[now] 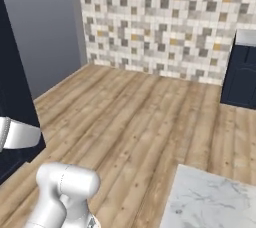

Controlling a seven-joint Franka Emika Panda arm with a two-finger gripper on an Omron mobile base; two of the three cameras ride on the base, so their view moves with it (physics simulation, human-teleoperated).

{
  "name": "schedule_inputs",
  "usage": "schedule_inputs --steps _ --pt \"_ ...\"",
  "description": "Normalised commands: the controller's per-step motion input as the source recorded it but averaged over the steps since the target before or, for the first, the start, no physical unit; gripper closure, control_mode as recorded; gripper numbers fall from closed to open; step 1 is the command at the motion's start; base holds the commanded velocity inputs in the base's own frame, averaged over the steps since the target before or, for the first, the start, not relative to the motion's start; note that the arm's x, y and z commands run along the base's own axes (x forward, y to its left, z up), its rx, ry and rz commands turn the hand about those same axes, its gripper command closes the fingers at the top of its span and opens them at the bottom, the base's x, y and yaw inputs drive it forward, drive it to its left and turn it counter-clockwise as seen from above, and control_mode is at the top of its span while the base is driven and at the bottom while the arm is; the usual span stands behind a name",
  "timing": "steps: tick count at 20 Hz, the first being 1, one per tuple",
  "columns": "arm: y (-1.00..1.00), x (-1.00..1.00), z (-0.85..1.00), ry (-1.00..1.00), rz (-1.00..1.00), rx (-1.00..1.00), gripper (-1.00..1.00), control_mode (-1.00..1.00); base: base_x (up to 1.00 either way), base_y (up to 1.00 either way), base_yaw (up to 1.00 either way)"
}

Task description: Place the ketchup and condiment bottle from the counter to the top shelf of the fridge. If the existing items in the fridge are on the top shelf, move them to other shelves.

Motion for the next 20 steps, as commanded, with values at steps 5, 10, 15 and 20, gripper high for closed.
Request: schedule_inputs --steps 5,10,15,20 --pt "0.0 0.0 0.0 0.0 0.0 0.0 -1.0 1.0 1.0 -0.1 0.01" --pt "0.0 0.0 0.0 0.0 0.0 0.0 -1.0 1.0 1.0 -0.01 -0.01" --pt "0.0 0.0 0.0 0.0 0.0 0.0 -1.0 1.0 1.0 0.0 -0.15" --pt "0.0 0.0 0.0 0.0 0.0 0.0 -1.0 1.0 0.74 0.0 -0.51"
